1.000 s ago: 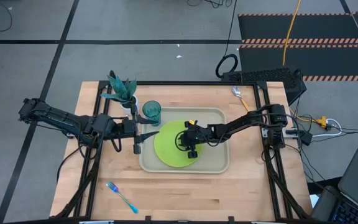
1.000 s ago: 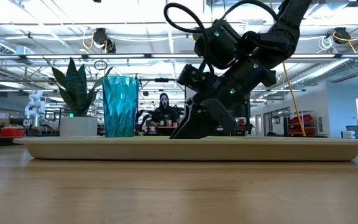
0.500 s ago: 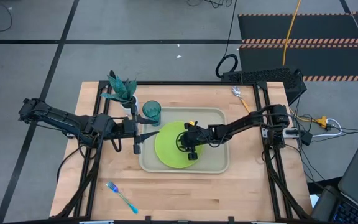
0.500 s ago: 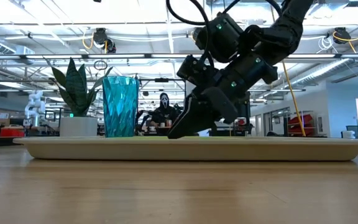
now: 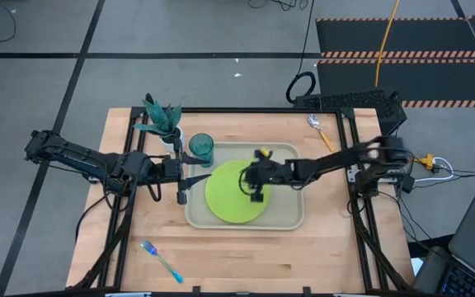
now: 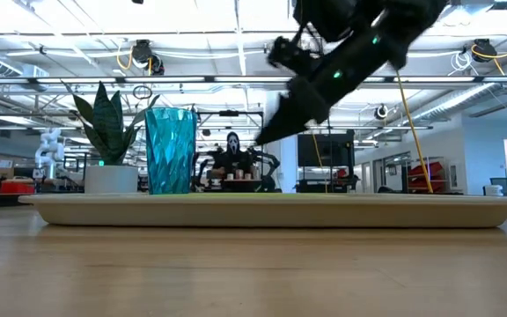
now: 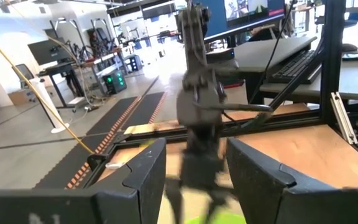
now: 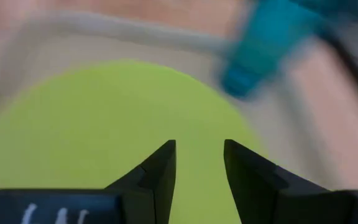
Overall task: Pick and place plate/cup/fork/spoon on tray
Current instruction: Put the orange spoon to the right side of the green plate on the food tray
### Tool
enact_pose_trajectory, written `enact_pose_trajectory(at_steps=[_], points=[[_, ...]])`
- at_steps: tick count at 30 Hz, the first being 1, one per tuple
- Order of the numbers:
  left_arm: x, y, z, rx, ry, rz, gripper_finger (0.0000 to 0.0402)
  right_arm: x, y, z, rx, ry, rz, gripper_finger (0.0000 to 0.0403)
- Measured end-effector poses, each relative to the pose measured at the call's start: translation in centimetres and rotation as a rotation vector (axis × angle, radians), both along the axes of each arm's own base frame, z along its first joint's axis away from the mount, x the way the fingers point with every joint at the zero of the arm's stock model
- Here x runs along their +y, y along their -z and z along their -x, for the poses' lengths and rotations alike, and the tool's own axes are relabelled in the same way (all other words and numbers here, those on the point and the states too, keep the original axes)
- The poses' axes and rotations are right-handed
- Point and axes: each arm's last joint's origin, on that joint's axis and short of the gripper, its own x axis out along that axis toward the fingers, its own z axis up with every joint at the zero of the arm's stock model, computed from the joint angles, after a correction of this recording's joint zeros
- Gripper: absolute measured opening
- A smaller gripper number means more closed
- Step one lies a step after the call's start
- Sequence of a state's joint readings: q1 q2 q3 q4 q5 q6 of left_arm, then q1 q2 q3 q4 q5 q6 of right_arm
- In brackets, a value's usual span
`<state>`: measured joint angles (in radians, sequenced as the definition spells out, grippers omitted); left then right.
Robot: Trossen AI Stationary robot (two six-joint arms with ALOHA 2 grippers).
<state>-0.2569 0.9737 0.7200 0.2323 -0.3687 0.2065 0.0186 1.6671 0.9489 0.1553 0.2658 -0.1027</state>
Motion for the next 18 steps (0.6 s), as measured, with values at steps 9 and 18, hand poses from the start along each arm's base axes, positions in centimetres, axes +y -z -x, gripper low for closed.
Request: enact_pose_trajectory(at_steps=[9,18], points=[[0.0,0.0,0.0,0.0,0.002,0.005,0.0172,-7.3,-6.0,10.3,0.229,0.627,-0.017,0.013],[-0.5,-0.4,0.1,-0.037,0.023,0.005,0.0172,-12.9,-5.7,14.6,0.341,0.805,-0.225,0.013]])
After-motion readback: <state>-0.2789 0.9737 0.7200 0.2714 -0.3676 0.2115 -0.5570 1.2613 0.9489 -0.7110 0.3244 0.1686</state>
